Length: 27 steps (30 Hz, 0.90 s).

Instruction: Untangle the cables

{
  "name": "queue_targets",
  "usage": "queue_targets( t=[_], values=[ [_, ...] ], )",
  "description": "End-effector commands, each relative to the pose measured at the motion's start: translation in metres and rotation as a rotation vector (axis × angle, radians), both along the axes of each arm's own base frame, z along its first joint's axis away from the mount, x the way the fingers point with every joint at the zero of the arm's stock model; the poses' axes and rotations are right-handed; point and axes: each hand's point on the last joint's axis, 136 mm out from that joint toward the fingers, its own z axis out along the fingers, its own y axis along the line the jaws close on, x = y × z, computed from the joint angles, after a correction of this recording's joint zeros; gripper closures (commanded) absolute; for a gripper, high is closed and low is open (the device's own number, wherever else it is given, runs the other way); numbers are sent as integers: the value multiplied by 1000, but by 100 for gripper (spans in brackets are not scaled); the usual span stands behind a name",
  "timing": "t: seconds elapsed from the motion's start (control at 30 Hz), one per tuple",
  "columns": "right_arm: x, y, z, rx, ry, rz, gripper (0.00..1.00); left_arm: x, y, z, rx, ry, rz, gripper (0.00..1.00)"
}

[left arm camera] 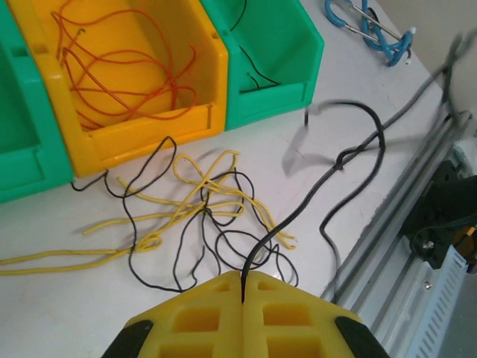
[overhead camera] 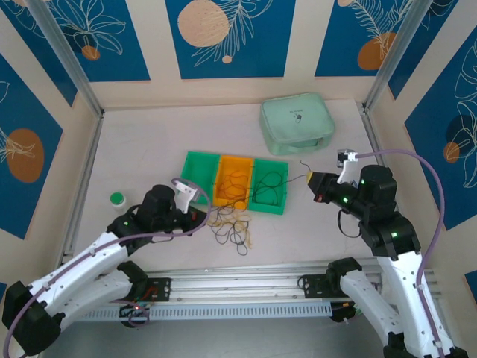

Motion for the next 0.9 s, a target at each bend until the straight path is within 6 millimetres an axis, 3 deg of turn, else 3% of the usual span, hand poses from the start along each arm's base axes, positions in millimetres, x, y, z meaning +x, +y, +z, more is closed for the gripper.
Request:
queue_targets(
  t=[0.0,0.23,0.43,0.6,0.73,0.87],
  values=[
    [-2,-22,3,-91,-24,-89,100,4,16,4,81,-32,33,100],
    [-4,-42,-1,-180,-26,-163,100,1,28,11,144,-57,33,100],
    [-3,-28,-13,-142,22,-93,100,2,7,54,-21,-129,-19,100],
    [-6,1,-26,-76,112,72,100,-3,-20,112,-219,-220,-137,100],
    [-10,18,-38,-35,192,178,99,-3,-38,140,-321,-219,-207,100],
    [-16,30,-40,10,211,247,75,-2,-48,159,-385,-233,-243,100]
  ],
)
